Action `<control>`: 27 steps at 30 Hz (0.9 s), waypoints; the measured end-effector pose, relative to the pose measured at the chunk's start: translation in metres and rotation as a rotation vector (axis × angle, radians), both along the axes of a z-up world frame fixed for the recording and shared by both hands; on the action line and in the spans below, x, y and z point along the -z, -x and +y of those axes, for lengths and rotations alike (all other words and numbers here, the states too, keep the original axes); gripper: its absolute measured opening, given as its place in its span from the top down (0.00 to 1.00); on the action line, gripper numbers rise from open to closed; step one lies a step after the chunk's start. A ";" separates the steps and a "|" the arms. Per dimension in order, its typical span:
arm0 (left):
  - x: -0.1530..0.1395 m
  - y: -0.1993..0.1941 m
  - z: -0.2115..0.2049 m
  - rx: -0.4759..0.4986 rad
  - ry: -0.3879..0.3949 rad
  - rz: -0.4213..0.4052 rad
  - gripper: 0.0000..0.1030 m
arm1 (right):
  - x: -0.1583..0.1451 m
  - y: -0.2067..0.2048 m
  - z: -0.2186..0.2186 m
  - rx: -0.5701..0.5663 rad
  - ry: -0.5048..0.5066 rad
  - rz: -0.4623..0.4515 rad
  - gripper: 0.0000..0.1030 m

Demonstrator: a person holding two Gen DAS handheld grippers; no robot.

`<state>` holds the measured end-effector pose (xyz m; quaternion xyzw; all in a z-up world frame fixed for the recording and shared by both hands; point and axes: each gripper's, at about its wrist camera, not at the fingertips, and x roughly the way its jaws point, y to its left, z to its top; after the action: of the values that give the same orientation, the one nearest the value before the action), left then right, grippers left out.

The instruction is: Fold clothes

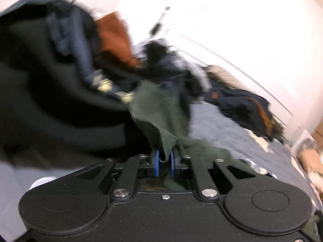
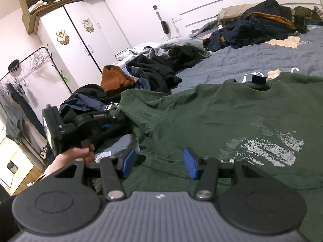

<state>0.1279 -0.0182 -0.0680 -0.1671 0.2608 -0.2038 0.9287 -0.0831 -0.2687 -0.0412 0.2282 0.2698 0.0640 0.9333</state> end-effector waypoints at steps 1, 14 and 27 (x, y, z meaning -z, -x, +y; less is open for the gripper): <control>-0.003 0.004 -0.008 0.027 -0.015 -0.017 0.90 | 0.000 0.000 -0.001 0.003 -0.001 0.002 0.49; 0.012 0.065 -0.120 0.556 -0.418 -0.090 0.89 | 0.000 0.005 -0.026 0.070 -0.033 0.022 0.48; -0.007 0.051 -0.084 0.541 -0.223 0.029 0.54 | 0.008 0.005 -0.051 0.144 -0.050 0.045 0.48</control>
<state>0.0771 -0.1018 -0.0606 0.0088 0.3298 -0.4117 0.8495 -0.0885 -0.3196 -0.0497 0.2717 0.2720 -0.0016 0.9231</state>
